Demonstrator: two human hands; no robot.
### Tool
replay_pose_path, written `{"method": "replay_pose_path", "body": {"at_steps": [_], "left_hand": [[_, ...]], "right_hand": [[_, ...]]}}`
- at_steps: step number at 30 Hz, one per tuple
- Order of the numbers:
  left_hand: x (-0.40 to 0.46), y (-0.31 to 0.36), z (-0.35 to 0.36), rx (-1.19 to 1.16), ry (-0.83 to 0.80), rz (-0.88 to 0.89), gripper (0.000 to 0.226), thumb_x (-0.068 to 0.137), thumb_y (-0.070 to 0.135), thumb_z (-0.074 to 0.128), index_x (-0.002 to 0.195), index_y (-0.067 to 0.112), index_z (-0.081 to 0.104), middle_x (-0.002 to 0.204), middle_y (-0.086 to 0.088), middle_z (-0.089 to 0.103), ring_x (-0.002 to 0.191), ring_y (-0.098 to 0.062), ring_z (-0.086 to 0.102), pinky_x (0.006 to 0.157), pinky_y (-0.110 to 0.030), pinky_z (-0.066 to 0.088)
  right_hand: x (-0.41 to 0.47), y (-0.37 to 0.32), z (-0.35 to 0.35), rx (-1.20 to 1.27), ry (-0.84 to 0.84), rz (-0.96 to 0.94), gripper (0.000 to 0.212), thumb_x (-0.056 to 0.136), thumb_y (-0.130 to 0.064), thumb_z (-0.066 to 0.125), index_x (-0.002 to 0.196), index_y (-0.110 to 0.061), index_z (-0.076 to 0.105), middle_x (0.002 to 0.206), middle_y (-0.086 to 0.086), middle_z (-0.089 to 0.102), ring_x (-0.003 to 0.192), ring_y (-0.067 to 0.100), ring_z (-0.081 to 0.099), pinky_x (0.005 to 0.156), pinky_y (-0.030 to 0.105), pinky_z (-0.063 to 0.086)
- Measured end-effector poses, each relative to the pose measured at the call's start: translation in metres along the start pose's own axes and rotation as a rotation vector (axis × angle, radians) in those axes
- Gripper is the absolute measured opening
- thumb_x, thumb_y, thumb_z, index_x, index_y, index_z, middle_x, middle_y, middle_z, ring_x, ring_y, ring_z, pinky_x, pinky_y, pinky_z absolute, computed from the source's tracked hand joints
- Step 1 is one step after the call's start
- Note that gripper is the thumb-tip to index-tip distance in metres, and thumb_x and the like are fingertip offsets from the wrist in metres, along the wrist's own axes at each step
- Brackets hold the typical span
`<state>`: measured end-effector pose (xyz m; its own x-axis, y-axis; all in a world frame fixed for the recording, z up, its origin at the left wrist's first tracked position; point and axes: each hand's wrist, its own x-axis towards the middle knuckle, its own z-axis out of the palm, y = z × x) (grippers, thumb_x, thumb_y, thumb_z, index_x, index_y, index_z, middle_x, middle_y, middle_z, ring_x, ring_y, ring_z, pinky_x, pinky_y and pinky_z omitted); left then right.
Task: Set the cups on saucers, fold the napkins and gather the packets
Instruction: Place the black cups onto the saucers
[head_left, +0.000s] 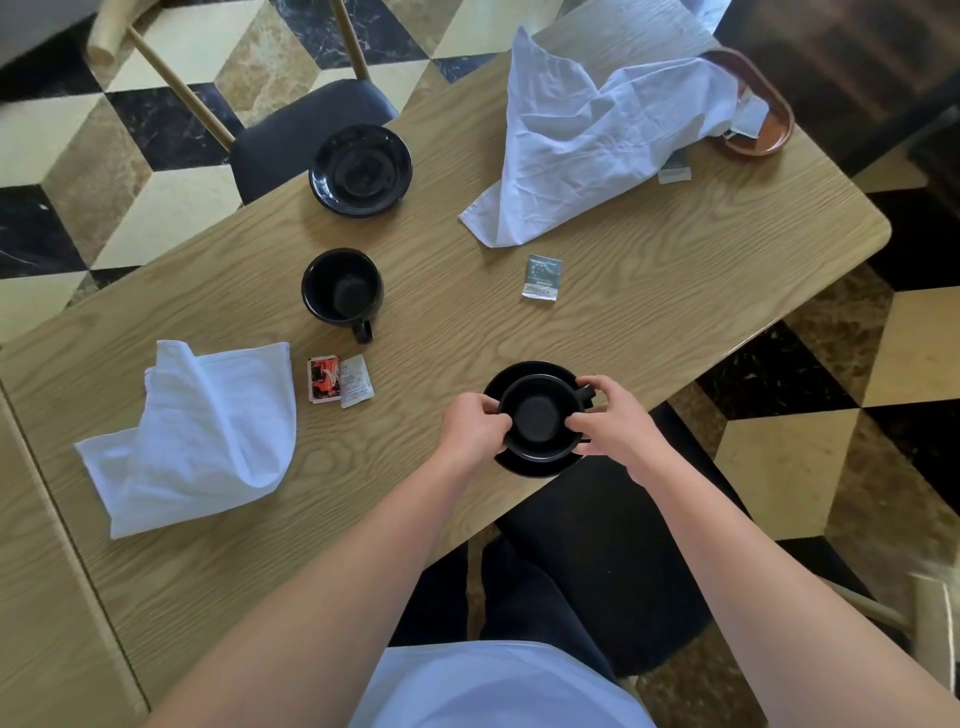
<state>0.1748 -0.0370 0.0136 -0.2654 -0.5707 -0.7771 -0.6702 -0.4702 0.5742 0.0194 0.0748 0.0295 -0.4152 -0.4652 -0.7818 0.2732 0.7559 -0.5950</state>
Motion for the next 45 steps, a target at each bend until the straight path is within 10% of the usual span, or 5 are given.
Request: {"method": "replay_pose_path", "body": {"at_steps": [12,19,27,33,45], "left_hand": [[-0.002,-0.005,0.001,0.040,0.008,0.020,0.016,0.090,0.017,0.070,0.104,0.010,0.071,0.094,-0.004,0.075,0.087,-0.021,0.074,0.085,-0.044,0.061],[-0.013,-0.012,-0.034,0.122,0.132,0.080,0.058,0.086,0.062,0.060,0.121,0.016,0.064,0.101,0.003,0.073,0.084,-0.012,0.074,0.084,-0.040,0.061],[0.003,-0.031,-0.123,-0.303,0.269,-0.091,0.021,0.099,0.035,0.057,0.102,0.015,0.064,0.093,-0.008,0.073,0.073,-0.019,0.075,0.064,-0.033,0.063],[0.034,-0.013,-0.156,-0.701,0.233,-0.129,0.021,0.090,0.032,0.072,0.099,0.016,0.063,0.098,-0.014,0.068,0.075,-0.026,0.073,0.060,-0.035,0.060],[0.074,0.015,-0.151,-1.082,0.326,-0.184,0.020,0.080,0.000,0.078,0.081,0.006,0.059,0.092,-0.016,0.074,0.079,-0.032,0.077,0.054,-0.028,0.058]], "right_hand": [[0.000,0.000,0.001,0.032,-0.017,0.025,0.054,0.088,-0.010,0.075,0.131,-0.033,0.054,0.111,0.013,0.068,0.100,0.026,0.071,0.082,0.045,0.063],[0.000,-0.005,-0.012,-0.049,-0.013,0.042,0.067,0.083,-0.029,0.082,0.140,-0.029,0.047,0.111,0.009,0.069,0.095,0.020,0.074,0.076,0.032,0.063],[0.010,-0.055,-0.011,-0.498,0.415,-0.206,0.046,0.091,-0.053,0.059,0.121,-0.018,0.061,0.085,-0.010,0.063,0.075,0.005,0.060,0.062,0.030,0.045],[0.042,-0.116,0.084,-0.505,0.167,-0.321,0.027,0.089,-0.037,0.066,0.108,-0.018,0.067,0.089,-0.003,0.071,0.079,0.009,0.067,0.069,0.029,0.053],[0.116,-0.202,0.221,-0.529,-0.096,-0.377,0.056,0.084,-0.033,0.057,0.140,-0.029,0.056,0.115,-0.001,0.071,0.097,0.011,0.065,0.072,0.022,0.048]]}}
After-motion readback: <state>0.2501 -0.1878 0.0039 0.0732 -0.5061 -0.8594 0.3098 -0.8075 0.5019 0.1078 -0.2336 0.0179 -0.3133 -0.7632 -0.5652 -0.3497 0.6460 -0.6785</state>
